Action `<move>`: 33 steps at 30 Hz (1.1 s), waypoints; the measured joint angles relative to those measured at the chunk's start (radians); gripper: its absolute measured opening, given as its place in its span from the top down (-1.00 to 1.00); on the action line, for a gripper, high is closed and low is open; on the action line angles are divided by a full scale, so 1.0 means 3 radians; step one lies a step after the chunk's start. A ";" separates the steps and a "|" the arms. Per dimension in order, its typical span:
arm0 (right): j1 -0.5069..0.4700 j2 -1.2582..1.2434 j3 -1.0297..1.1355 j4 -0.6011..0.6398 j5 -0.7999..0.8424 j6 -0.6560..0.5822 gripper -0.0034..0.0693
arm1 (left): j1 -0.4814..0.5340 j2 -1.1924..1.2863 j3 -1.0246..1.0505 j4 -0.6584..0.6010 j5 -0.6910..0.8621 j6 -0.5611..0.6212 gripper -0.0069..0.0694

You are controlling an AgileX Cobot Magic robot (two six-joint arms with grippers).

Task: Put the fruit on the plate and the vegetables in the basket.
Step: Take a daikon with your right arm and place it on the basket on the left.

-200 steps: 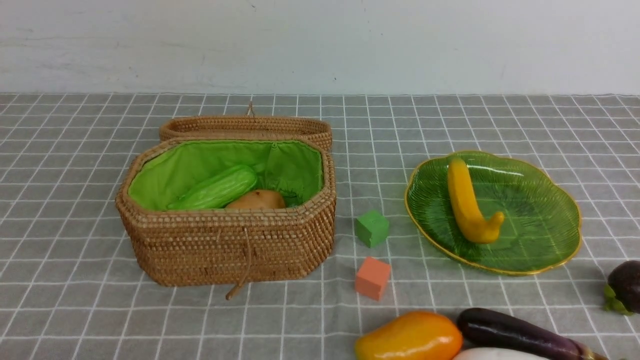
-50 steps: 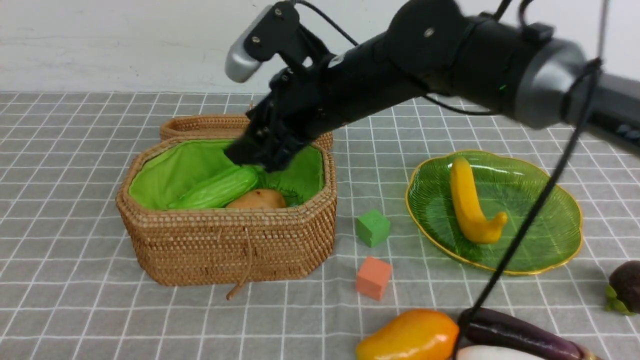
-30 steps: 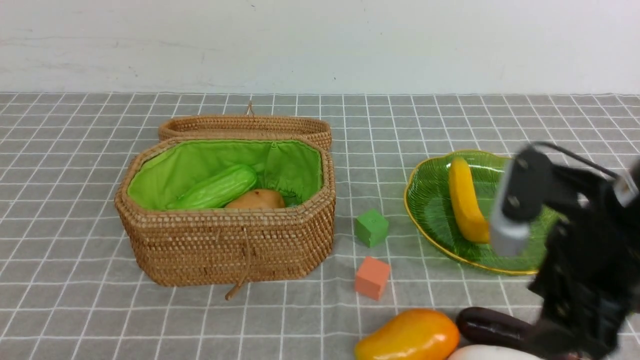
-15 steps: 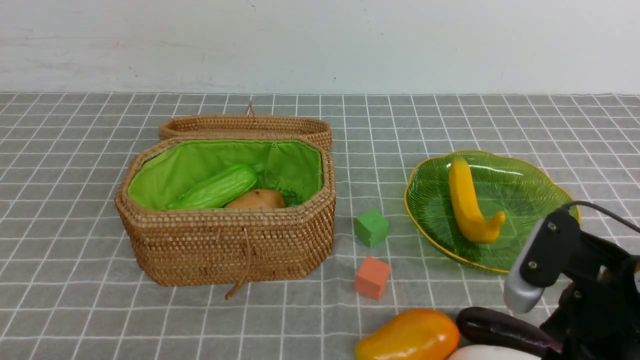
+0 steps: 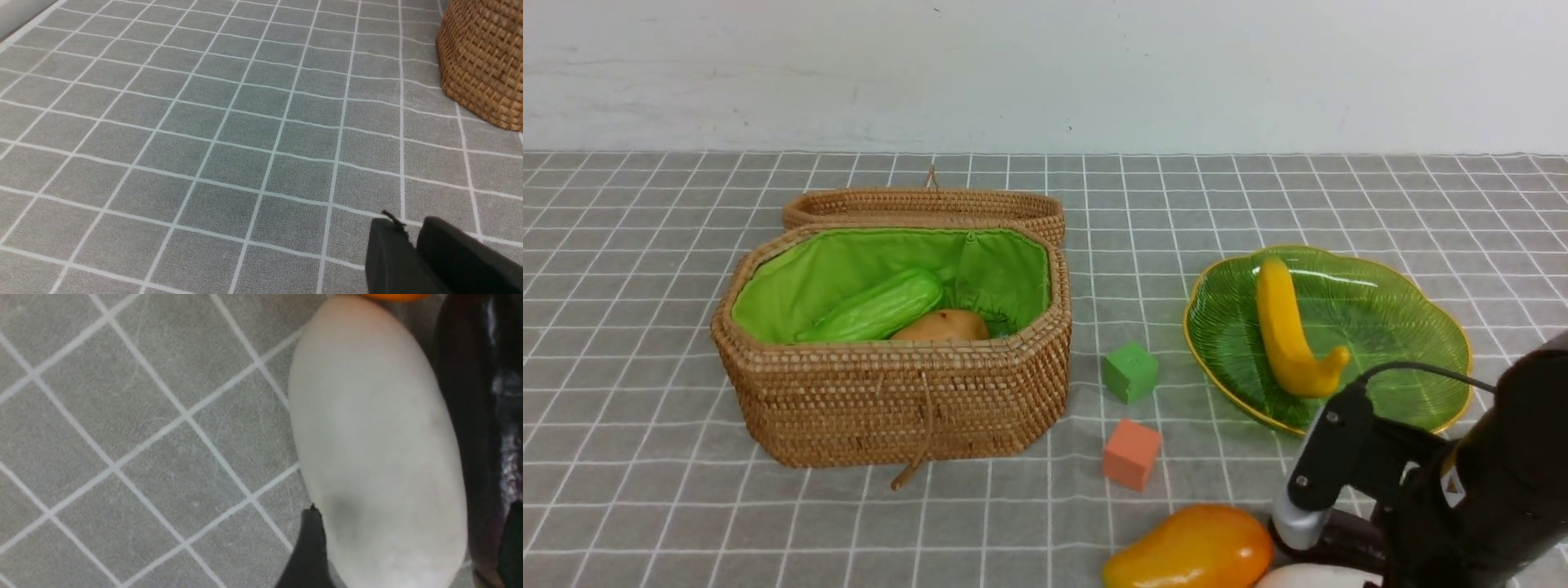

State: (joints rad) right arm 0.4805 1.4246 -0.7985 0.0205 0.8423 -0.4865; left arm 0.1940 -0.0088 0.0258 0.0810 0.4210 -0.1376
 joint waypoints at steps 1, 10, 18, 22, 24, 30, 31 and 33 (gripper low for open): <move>0.0000 0.0035 0.0000 0.0022 -0.0006 -0.0001 -0.53 | 0.0000 0.0000 0.0000 0.0000 0.0000 0.0000 0.53; 0.0000 0.0288 -0.0039 0.0121 0.0036 -0.0001 -0.15 | 0.0000 0.0000 0.0000 0.0000 0.0000 0.0000 0.52; 0.0000 0.0188 -0.0046 0.0161 0.0098 -0.0001 -0.12 | 0.0000 0.0000 0.0000 0.0000 0.0000 0.0000 0.49; 0.0000 -0.0015 -0.0026 0.0289 0.0255 -0.0001 0.74 | 0.0000 0.0000 0.0000 0.0000 0.0000 0.0000 0.48; 0.0000 -0.0110 -0.0007 0.0336 0.0319 -0.0004 0.90 | 0.0000 0.0000 0.0000 0.0000 0.0000 0.0000 0.48; 0.0000 -0.0288 -0.0006 0.0385 0.0444 -0.0016 0.96 | 0.0000 0.0000 0.0000 0.0000 0.0000 0.0000 0.48; 0.0000 -0.0300 -0.0004 0.0402 0.0463 -0.0016 0.96 | 0.0000 0.0000 0.0000 0.0000 0.0000 0.0000 0.48; 0.0000 -0.0310 -0.0004 0.0419 0.0466 -0.0019 0.96 | 0.0000 0.0000 0.0000 0.0000 0.0000 0.0000 0.47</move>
State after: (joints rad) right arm 0.4805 1.3316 -0.7996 0.1461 0.9821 -0.4921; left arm 0.1940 -0.0088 0.0258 0.0810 0.4210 -0.1376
